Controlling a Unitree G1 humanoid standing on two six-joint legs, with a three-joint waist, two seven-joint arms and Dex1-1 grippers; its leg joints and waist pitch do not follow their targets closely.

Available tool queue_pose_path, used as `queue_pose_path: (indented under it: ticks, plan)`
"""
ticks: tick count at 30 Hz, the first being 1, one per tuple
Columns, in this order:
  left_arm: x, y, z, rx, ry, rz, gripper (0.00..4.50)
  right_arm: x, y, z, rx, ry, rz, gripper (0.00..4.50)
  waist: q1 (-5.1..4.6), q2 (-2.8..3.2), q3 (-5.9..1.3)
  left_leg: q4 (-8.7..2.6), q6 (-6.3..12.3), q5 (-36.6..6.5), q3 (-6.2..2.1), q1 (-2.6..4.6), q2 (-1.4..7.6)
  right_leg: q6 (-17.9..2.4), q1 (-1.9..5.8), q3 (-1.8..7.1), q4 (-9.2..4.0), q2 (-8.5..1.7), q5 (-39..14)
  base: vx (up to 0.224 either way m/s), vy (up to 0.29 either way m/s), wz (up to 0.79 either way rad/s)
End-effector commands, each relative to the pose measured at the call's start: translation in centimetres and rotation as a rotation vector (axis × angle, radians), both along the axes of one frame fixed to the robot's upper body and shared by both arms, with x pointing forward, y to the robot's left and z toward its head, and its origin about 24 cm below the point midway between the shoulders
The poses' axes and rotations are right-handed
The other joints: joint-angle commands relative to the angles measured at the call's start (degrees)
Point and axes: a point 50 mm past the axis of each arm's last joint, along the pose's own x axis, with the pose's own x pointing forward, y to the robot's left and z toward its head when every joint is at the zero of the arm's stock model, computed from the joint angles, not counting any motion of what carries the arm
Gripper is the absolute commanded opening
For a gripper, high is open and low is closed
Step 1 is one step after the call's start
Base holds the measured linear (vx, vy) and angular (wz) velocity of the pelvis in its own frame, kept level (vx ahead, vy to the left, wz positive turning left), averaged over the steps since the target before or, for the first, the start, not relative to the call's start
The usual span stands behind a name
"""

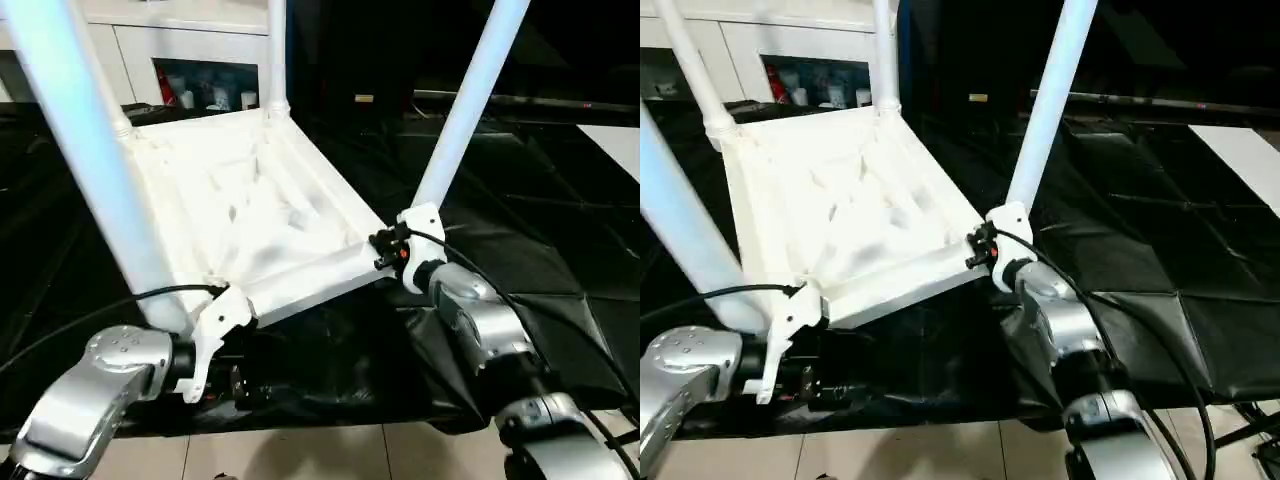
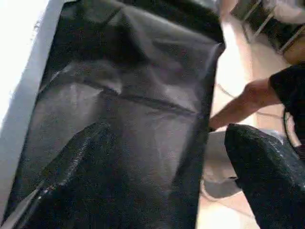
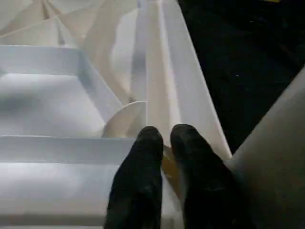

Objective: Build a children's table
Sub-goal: Rotate table base

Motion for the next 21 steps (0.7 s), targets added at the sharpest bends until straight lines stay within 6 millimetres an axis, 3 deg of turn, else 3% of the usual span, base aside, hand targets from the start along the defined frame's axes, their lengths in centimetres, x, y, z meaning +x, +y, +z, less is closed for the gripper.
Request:
queue_pose_path:
  ticks: [1,2,9,11,12,17,18,21]
  plan:
    - [-0.2,0.4,0.5,-0.022,0.005,0.004,4.46,0.5,-0.9,0.4,-0.014,-0.010,-0.035,0.35,-0.32,0.69,-3.16,-3.54,-1.40,-13.82,0.61,0.49,0.24,-9.61,2.44,1.79,-3.54,-1.54,-10.82,0.000,0.000,0.00]
    - [-0.6,0.8,0.5,-0.032,0.018,0.002,4.46,0.5,-0.7,0.4,-0.017,-0.012,-0.009,0.35,-0.30,0.97,-3.17,-3.54,-1.48,-14.14,0.56,0.59,0.26,-9.46,2.36,1.79,-3.60,-1.50,-11.13,0.000,0.000,0.00]
    - [-2.5,2.8,0.7,-0.031,0.061,-0.017,4.46,0.2,-0.7,0.0,-0.036,-0.015,0.041,0.35,-0.89,1.13,-3.06,-3.55,-1.19,-16.09,0.48,0.60,0.32,-9.90,2.21,1.74,-3.68,-1.34,-11.97,0.000,0.000,0.00]
    - [-3.6,4.3,0.9,-0.009,0.072,-0.004,4.46,0.0,-0.9,-0.2,-0.047,-0.023,0.052,0.35,-1.02,1.65,-3.01,-3.65,-1.42,-16.66,0.33,0.56,0.39,-10.05,2.26,1.73,-3.61,-1.38,-12.13,0.000,0.000,0.00]
    - [-3.8,4.7,1.0,-0.002,0.074,0.003,4.46,-0.1,-1.0,-0.2,-0.048,-0.024,0.054,0.35,-1.27,1.41,-2.94,-3.66,-1.25,-17.27,0.37,0.50,0.40,-10.02,2.22,1.71,-3.77,-1.27,-12.49,0.000,0.000,0.00]
    - [-4.7,7.9,1.4,0.028,0.079,0.109,4.46,-0.9,-1.4,-0.3,-0.060,-0.029,0.101,0.35,-1.16,1.66,-2.67,-3.78,-1.42,-20.51,0.30,0.87,0.43,-9.36,1.79,1.78,-4.17,-1.14,-15.79,0.000,0.000,0.00]
    - [-4.8,9.1,1.6,0.050,0.072,0.136,4.46,-1.4,-1.3,-0.5,-0.062,-0.020,0.139,0.35,-1.27,0.91,-2.58,-3.85,-1.10,-21.13,0.29,0.64,0.40,-8.96,1.89,1.75,-4.38,-1.14,-16.99,0.000,0.000,0.00]
    - [-4.9,11.5,2.3,0.092,0.051,0.188,4.46,-2.9,-1.2,-1.1,-0.090,0.020,0.252,0.35,-1.03,1.25,-2.53,-3.98,-0.41,-21.52,0.11,0.76,0.44,-7.89,1.83,1.85,-4.54,-1.12,-18.16,0.000,0.000,0.00]
